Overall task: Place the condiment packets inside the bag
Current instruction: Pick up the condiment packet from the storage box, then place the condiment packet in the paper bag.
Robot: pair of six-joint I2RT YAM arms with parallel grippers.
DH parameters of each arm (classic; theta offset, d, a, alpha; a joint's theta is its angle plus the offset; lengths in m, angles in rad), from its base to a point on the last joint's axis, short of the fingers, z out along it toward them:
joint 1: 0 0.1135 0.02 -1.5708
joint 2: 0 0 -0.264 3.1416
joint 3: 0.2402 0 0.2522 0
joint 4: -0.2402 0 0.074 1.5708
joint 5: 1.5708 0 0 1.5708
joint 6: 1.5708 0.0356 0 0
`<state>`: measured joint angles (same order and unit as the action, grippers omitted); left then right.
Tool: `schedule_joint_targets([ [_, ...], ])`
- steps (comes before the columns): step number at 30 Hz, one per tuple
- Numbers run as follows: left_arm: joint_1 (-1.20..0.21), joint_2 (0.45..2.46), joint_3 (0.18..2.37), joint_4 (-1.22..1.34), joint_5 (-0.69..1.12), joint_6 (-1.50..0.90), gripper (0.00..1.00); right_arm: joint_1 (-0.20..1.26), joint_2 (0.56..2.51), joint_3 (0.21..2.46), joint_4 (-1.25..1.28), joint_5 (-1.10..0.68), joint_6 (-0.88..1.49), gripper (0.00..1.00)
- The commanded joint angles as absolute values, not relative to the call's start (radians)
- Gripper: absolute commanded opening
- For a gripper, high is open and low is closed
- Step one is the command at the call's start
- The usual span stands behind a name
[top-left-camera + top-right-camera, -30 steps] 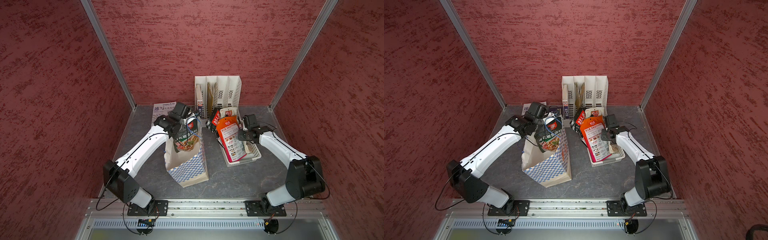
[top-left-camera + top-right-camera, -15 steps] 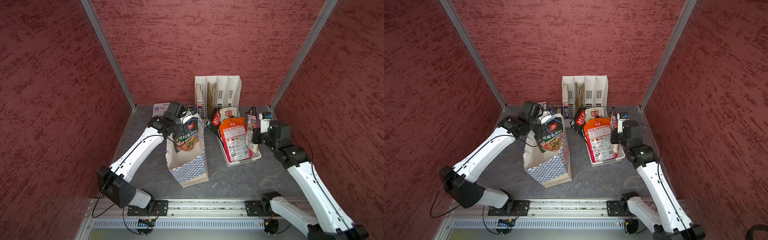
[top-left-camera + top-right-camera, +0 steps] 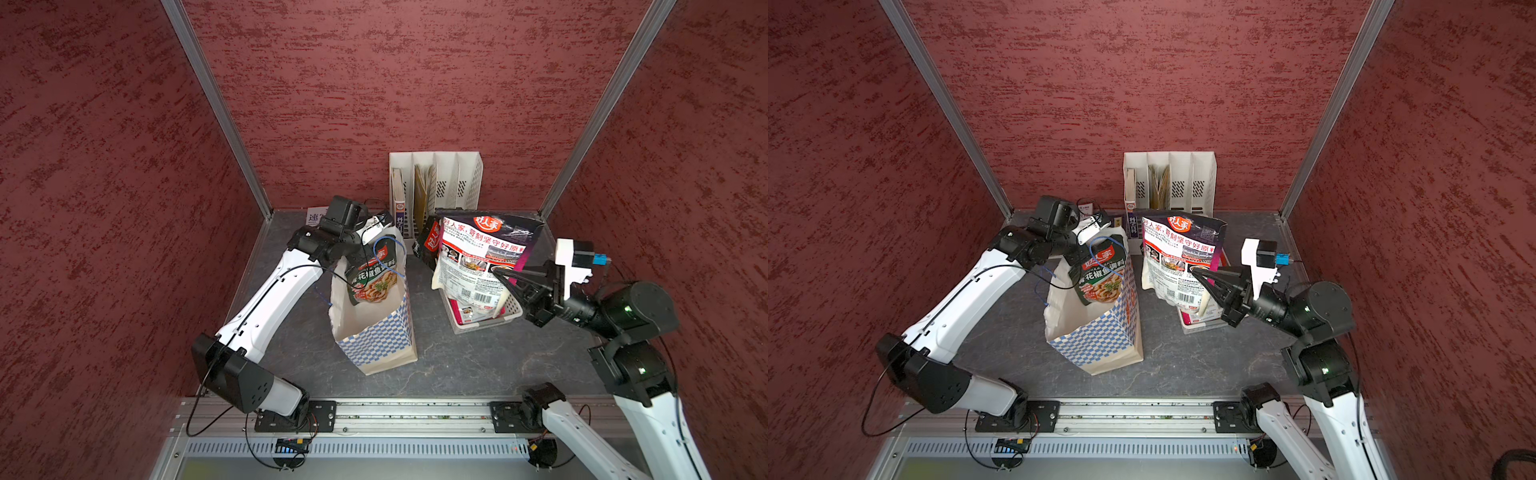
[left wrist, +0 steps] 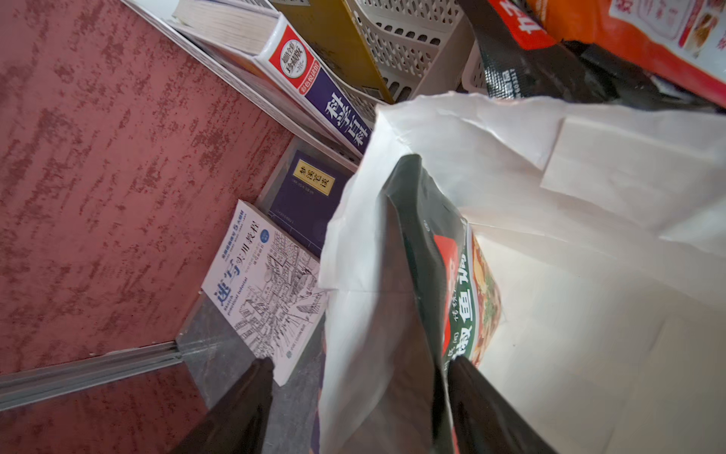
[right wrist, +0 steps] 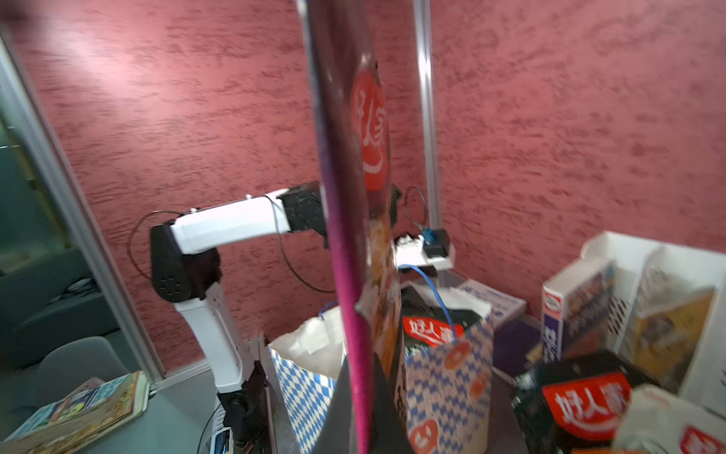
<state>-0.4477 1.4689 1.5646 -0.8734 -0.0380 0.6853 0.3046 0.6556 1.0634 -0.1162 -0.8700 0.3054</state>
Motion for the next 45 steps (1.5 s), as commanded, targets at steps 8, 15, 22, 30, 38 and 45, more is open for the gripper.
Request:
schedule_joint_targets([
  [8,-0.428,1.092,1.426,-0.714,-0.010,0.427,1.00,0.490,0.801,1.135,0.174,-0.991,0.339,0.00],
  [15,-0.386,0.825,1.389,-0.729,-0.236,0.170,1.00,0.698,0.976,1.263,0.053,-0.919,0.147,0.00],
  [22,-0.385,0.547,1.300,-0.636,0.109,0.141,1.00,0.834,1.209,1.454,-0.231,-0.752,-0.135,0.00],
  [30,-0.384,0.503,1.283,-0.730,0.218,0.268,1.00,0.869,1.361,1.581,-0.466,-0.589,-0.350,0.00],
  [38,-0.385,0.624,1.282,-0.858,0.475,0.476,0.95,0.868,1.365,1.575,-0.577,-0.669,-0.441,0.00],
  [45,-0.385,0.706,1.313,-0.908,0.574,0.548,0.69,0.841,1.343,1.534,-0.586,-0.753,-0.483,0.00],
])
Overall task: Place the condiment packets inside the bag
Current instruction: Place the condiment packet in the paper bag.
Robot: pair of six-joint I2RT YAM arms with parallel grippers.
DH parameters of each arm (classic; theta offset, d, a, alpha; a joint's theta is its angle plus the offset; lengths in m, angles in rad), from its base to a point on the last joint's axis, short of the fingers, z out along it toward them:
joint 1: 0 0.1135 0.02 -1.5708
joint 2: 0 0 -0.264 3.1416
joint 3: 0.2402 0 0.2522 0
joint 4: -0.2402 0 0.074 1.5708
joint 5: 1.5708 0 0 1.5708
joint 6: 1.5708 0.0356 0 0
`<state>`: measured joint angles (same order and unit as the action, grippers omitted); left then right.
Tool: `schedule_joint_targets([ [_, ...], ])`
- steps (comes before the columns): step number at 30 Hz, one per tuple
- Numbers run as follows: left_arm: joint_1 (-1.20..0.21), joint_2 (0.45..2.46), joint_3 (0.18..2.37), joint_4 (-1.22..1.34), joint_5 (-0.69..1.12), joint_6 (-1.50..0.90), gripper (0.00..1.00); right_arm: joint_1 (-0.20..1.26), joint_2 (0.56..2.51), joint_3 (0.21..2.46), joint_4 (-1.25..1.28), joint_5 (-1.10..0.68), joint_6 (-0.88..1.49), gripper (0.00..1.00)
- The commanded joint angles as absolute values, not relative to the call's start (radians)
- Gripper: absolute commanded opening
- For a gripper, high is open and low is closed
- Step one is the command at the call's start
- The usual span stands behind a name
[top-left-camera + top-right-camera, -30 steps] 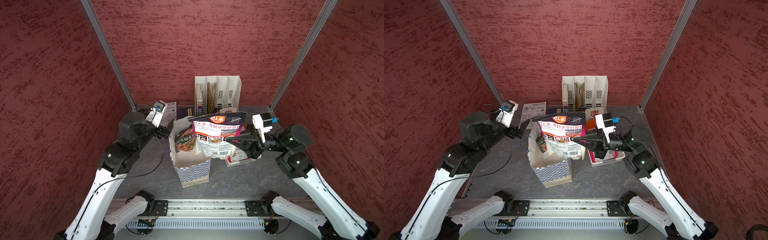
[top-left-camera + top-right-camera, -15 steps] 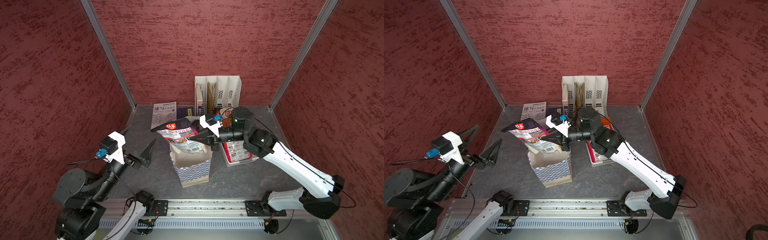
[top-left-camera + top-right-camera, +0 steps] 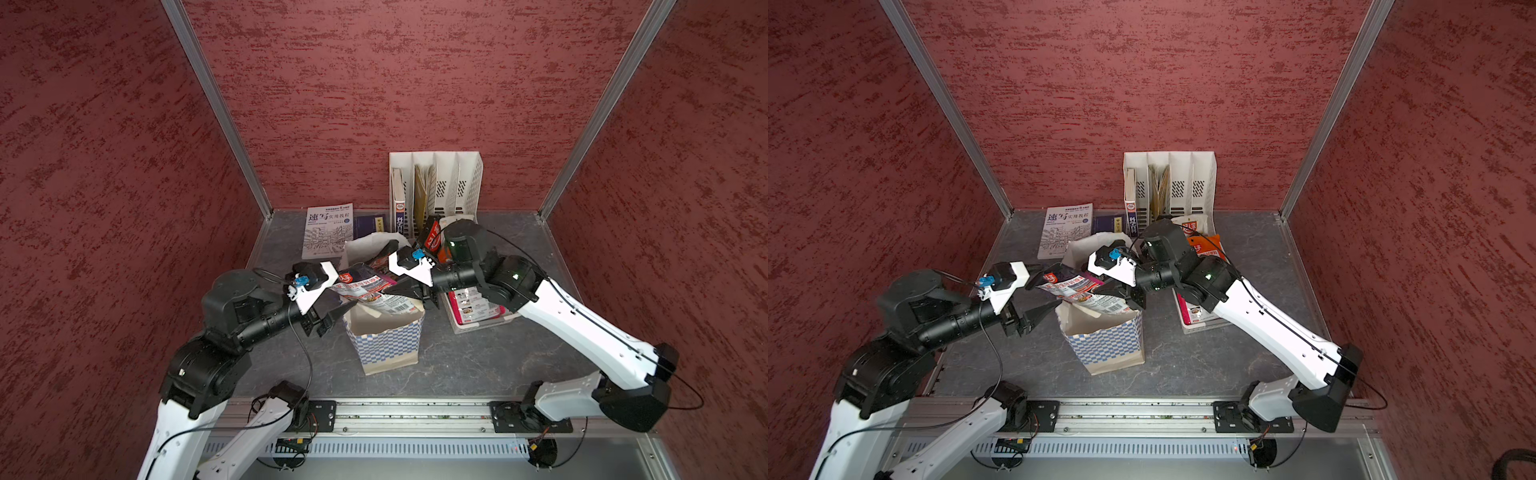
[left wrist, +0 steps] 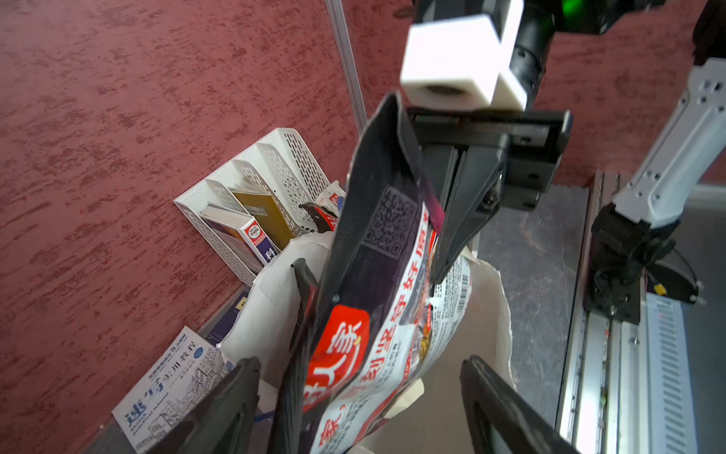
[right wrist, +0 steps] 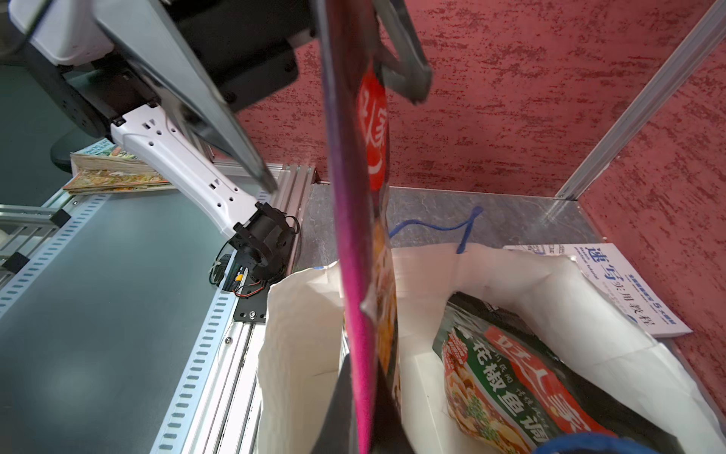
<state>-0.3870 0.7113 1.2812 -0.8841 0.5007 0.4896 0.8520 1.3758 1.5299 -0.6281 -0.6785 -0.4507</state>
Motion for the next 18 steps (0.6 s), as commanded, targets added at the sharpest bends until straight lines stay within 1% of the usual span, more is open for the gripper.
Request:
schedule_joint_targets([
  [1,-0.385,0.713,1.314,-0.896,0.566,0.548,0.61,0.840,1.350,1.536,-0.589,-0.763,-0.485,0.00],
  [2,-0.385,0.718,1.317,-0.888,0.558,0.549,0.55,0.838,1.357,1.541,-0.592,-0.775,-0.487,0.00],
  [5,-0.385,0.742,1.330,-0.881,0.535,0.560,0.52,0.839,1.378,1.546,-0.599,-0.805,-0.495,0.00],
  [6,-0.386,0.750,1.334,-0.882,0.536,0.566,0.48,0.839,1.381,1.544,-0.598,-0.806,-0.494,0.00],
  [7,-0.386,0.758,1.337,-0.885,0.541,0.571,0.43,0.839,1.383,1.540,-0.593,-0.800,-0.489,0.00],
  [8,-0.387,0.770,1.339,-0.889,0.547,0.574,0.35,0.839,1.383,1.533,-0.578,-0.785,-0.477,0.00],
  [10,-0.387,0.790,1.339,-0.898,0.550,0.582,0.14,0.839,1.379,1.509,-0.528,-0.735,-0.451,0.02],
  [11,-0.388,0.798,1.340,-0.905,0.545,0.586,0.01,0.839,1.378,1.497,-0.495,-0.686,-0.417,0.11],
  [15,-0.395,0.820,1.331,-0.912,0.452,0.594,0.00,0.839,1.375,1.499,-0.485,-0.551,-0.329,0.31],
  [16,-0.399,0.824,1.327,-0.906,0.428,0.591,0.00,0.839,1.368,1.493,-0.485,-0.515,-0.316,0.42],
  [18,-0.407,0.834,1.321,-0.893,0.374,0.583,0.00,0.839,1.342,1.464,-0.467,-0.438,-0.286,0.74],
])
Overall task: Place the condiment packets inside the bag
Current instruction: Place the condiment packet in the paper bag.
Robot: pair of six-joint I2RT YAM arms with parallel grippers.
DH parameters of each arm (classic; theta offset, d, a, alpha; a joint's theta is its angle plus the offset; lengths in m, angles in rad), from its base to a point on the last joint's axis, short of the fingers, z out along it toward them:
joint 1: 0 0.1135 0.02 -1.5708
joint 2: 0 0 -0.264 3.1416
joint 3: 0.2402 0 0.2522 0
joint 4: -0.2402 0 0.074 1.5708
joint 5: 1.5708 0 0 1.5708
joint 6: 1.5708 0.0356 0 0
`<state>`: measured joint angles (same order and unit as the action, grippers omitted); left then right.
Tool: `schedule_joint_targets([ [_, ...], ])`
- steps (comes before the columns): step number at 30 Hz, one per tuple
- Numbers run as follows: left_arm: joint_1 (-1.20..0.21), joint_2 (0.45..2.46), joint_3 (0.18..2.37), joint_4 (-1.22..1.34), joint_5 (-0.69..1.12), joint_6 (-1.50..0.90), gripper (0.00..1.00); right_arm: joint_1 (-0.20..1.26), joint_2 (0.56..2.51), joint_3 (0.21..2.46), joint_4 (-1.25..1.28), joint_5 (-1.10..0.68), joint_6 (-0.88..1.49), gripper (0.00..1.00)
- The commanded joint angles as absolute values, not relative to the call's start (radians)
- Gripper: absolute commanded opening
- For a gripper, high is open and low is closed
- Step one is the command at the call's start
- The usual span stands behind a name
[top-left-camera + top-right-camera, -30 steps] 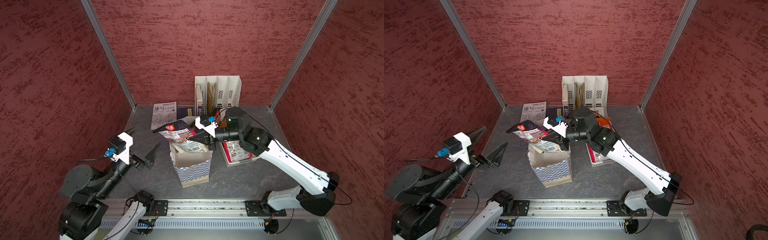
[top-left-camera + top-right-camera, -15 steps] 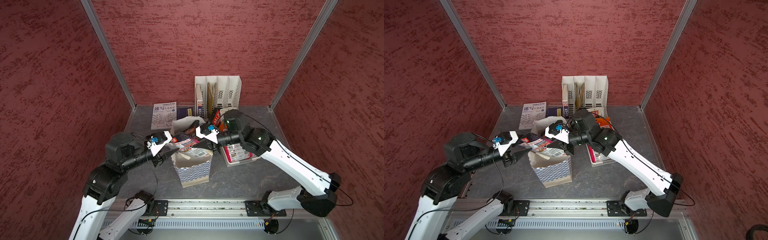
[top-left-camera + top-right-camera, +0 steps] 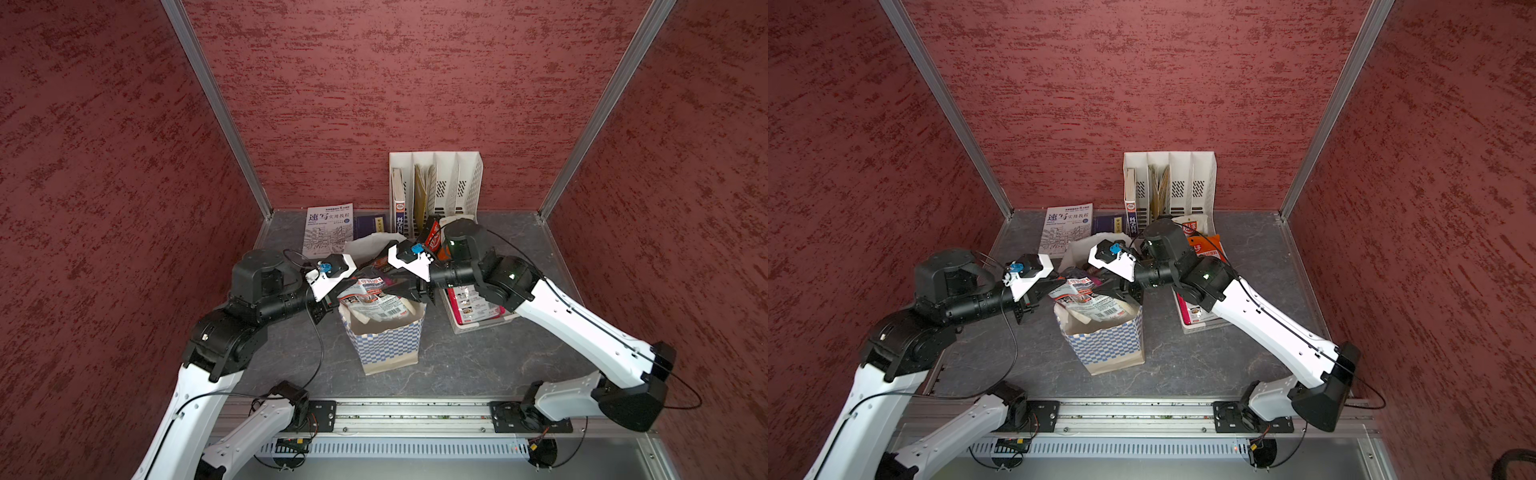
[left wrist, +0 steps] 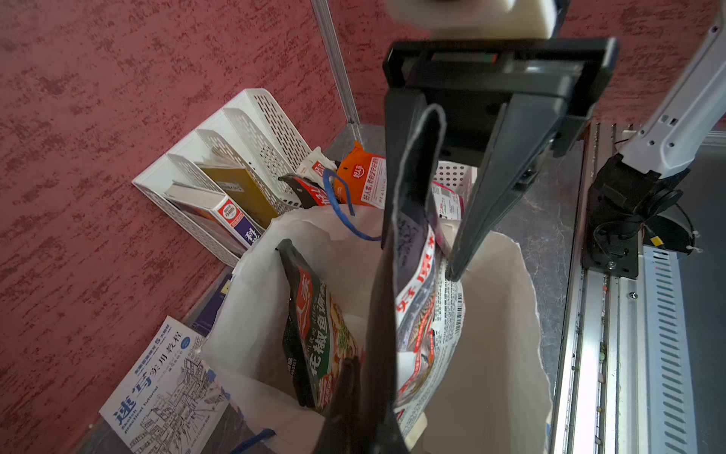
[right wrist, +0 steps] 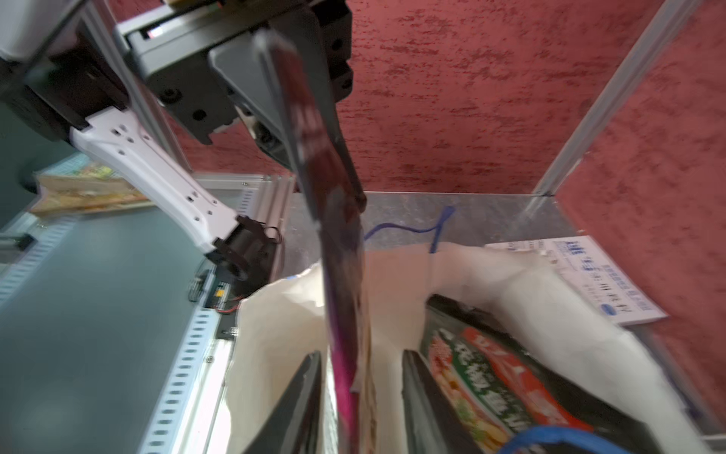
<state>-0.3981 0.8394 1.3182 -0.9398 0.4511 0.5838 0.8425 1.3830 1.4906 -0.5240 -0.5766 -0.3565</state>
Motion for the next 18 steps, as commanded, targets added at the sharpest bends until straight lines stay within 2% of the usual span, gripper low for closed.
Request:
schedule_joint_targets([
  [1,-0.411,0.838,1.319,-0.887,0.349,0.577,0.00,0.839,1.326,1.441,-0.453,-0.391,-0.273,0.88],
  [3,-0.419,0.845,1.312,-0.858,0.312,0.568,0.00,0.839,1.276,1.387,-0.419,-0.338,-0.257,0.96],
  [8,-0.457,0.868,1.274,-0.740,0.287,0.544,0.00,0.839,1.133,1.250,-0.298,-0.220,-0.182,0.99],
  [13,-0.544,0.988,1.338,-0.816,0.164,0.550,0.00,0.839,1.006,1.151,-0.254,0.116,-0.058,0.99],
  [18,-0.595,1.076,1.370,-0.836,0.033,0.569,0.00,0.834,0.965,1.134,-0.355,0.376,0.006,0.99],
])
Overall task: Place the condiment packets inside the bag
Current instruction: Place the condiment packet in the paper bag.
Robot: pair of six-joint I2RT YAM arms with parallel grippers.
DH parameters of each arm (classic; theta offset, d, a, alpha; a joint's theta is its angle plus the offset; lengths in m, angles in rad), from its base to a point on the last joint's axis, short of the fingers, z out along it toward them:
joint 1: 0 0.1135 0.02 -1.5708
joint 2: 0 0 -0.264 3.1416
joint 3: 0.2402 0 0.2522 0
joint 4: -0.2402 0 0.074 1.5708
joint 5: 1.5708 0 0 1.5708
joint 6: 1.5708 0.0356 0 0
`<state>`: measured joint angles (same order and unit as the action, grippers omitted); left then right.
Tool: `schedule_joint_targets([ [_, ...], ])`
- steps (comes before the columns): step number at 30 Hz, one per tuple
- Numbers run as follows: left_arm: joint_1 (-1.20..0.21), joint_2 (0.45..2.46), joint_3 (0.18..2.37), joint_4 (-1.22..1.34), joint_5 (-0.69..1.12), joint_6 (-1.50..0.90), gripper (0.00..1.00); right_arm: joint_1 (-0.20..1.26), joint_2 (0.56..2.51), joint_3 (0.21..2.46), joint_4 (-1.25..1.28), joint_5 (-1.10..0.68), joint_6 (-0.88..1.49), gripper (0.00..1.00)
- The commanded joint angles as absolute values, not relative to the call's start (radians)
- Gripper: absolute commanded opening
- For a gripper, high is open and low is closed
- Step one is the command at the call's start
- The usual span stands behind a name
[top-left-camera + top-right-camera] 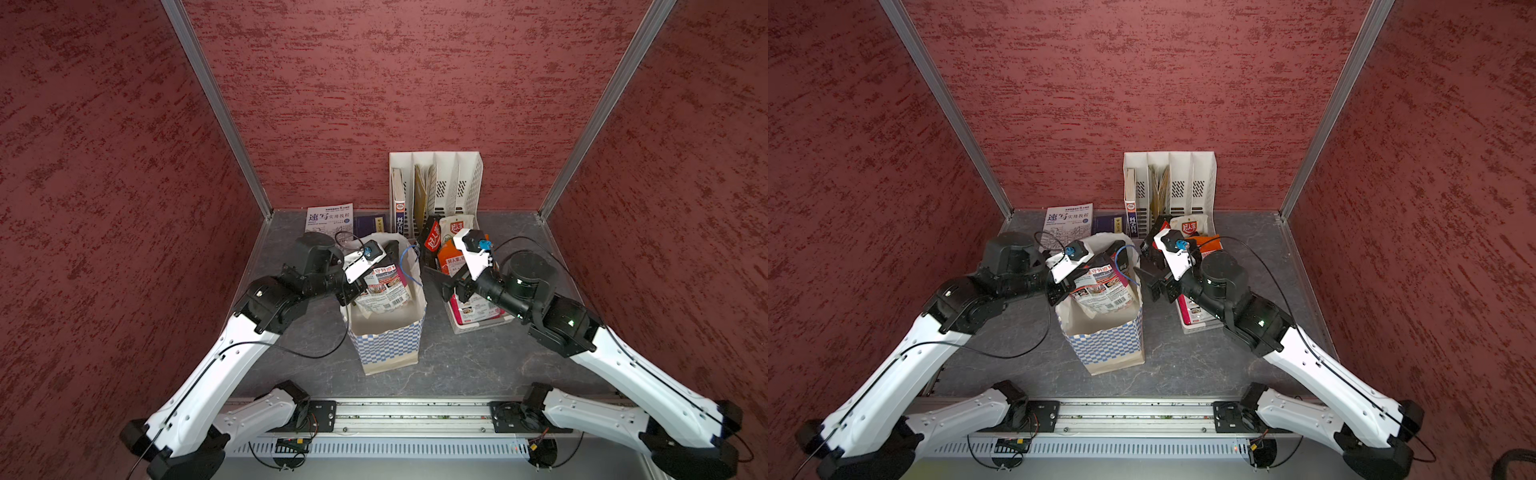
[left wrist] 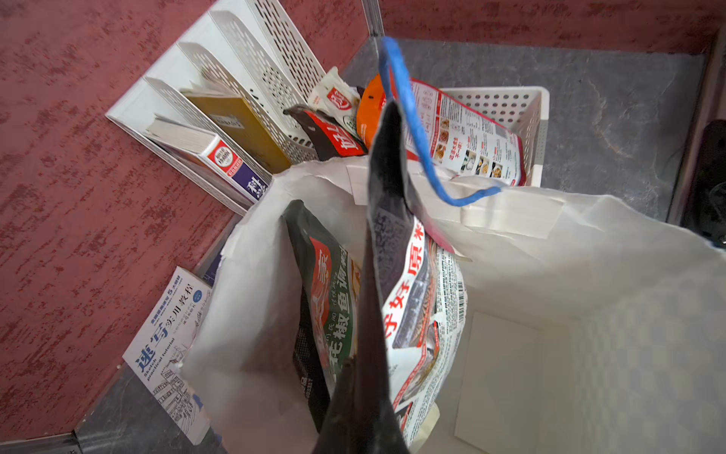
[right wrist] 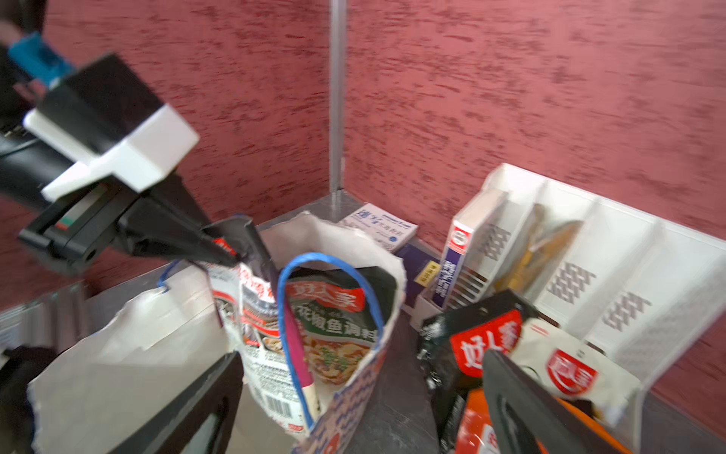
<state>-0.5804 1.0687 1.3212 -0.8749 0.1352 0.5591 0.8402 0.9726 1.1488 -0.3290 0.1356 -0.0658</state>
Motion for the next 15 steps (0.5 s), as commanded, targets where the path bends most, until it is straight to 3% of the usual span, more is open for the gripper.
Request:
schedule_joint_targets([
  [1,-0.599,1.087,1.369,-0.816,0.019,0.572,0.00,0.831,0.964,1.132,-0.370,0.393,0.015,0.98],
  [10,-0.658,1.238,1.347,-0.670,-0.129,0.626,0.00,0.811,0.936,1.091,-0.422,0.491,0.093,0.98],
  [15,-0.643,1.304,1.293,-0.588,-0.164,0.655,0.00,0.721,0.923,1.068,-0.505,0.500,0.197,0.99],
])
